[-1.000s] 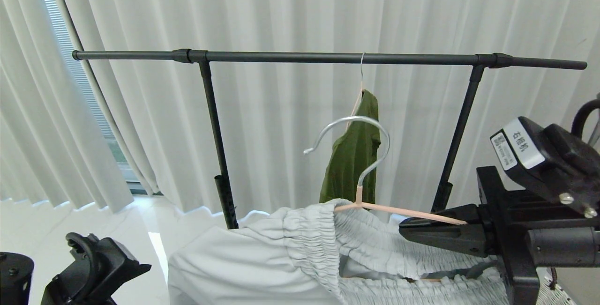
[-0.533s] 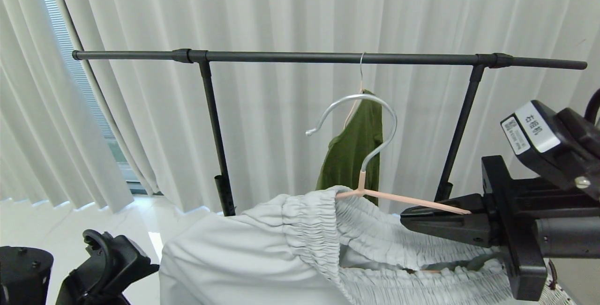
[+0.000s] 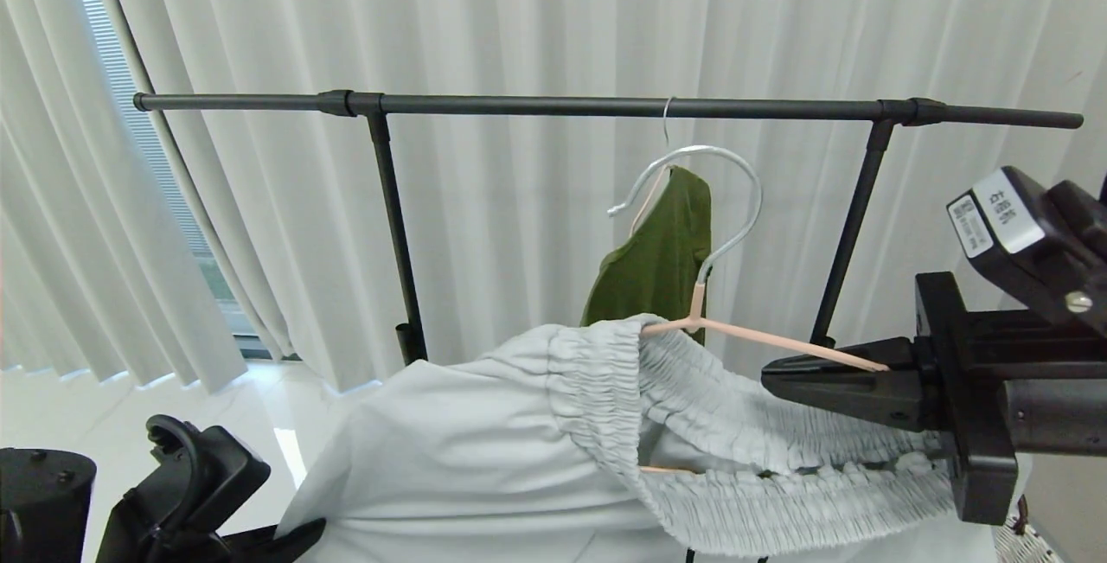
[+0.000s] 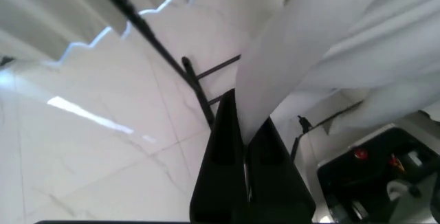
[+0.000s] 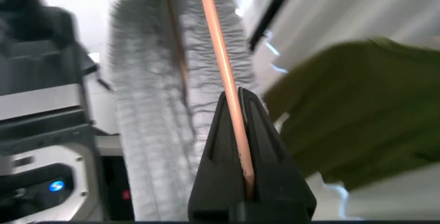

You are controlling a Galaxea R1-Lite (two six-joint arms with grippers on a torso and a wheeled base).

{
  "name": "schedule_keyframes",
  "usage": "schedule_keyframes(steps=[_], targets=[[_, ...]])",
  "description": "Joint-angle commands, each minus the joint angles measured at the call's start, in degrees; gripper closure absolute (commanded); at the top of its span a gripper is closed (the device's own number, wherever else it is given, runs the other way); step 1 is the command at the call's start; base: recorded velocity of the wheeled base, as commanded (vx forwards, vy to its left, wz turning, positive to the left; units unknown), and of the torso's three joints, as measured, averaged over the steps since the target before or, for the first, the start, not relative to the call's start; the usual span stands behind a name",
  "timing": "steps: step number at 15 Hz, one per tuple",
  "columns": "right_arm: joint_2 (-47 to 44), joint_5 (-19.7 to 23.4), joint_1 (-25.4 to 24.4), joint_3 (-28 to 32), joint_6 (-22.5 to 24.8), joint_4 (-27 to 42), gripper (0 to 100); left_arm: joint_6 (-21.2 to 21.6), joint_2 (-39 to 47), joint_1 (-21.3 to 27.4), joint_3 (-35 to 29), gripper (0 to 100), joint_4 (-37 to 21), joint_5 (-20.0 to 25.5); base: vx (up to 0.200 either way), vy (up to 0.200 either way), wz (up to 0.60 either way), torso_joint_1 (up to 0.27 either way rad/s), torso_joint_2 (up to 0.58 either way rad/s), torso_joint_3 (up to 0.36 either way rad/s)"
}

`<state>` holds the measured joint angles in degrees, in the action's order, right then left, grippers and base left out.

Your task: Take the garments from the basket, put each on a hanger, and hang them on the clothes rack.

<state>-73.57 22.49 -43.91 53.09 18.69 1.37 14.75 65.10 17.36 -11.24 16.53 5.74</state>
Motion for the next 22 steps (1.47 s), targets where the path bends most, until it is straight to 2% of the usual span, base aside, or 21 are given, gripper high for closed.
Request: schedule_keyframes(steps=[1, 3, 7, 8, 10, 12, 14, 16, 18, 22], targets=[[0.4, -0.3, 3.0, 0.1, 0.0, 0.3, 100, 0.0, 0.3, -4.6, -0.1, 100, 0.0, 0.0, 0.000, 0.000, 0.00, 0.000, 0.00, 0.000], [0.7, -0.3, 4.4, 0.3, -0.2, 0.3, 100, 0.1, 0.3, -8.0, 0.3, 100, 0.0, 0.0, 0.000, 0.000, 0.00, 0.000, 0.00, 0.000], [0.9, -0.3, 4.3, 0.7, -2.3, -0.1, 100, 1.2, 0.2, -6.7, 0.5, 100, 0.0, 0.1, 0.000, 0.000, 0.00, 0.000, 0.00, 0.000], [0.9, -0.3, 4.3, 0.8, -2.5, 0.0, 100, 1.2, -0.1, -5.8, 0.5, 0, 0.0, 0.0, 0.000, 0.000, 0.00, 0.000, 0.00, 0.000], [0.9, -0.6, 4.4, 0.9, -2.8, 0.1, 100, 0.8, -0.8, -5.7, 0.3, 0, 0.0, 0.1, 0.000, 0.000, 0.00, 0.000, 0.00, 0.000], [1.0, -3.0, 5.2, 0.8, -3.9, 0.6, 100, 0.6, -2.8, -5.7, 0.2, 0, 0.0, 0.1, 0.000, 0.000, 0.00, 0.000, 0.00, 0.000], [1.4, -6.5, 6.7, 0.9, -6.4, 2.9, 100, 0.5, -5.4, -5.7, 0.1, 0, 0.0, 0.1, 0.000, 0.000, 0.00, 0.000, 0.00, 0.000], [2.8, -8.2, 9.4, 0.8, -7.2, 7.3, 100, 0.5, -7.6, -6.0, 0.0, 0, 0.0, 0.1, 0.000, 0.000, 0.00, 0.000, 0.00, 0.000], [5.7, -9.4, 14.4, 0.7, -7.2, 15.0, 100, 0.6, -8.7, -6.9, -0.2, 0, 0.1, -0.1, 0.000, 0.000, 0.00, 0.000, 0.00, 0.000], [10.1, -13.0, 24.0, 0.5, -7.2, 24.7, 100, 0.9, -8.1, -8.4, -0.6, 0, 0.0, -0.5, 0.000, 0.000, 0.00, 0.000, 0.00, 0.000]])
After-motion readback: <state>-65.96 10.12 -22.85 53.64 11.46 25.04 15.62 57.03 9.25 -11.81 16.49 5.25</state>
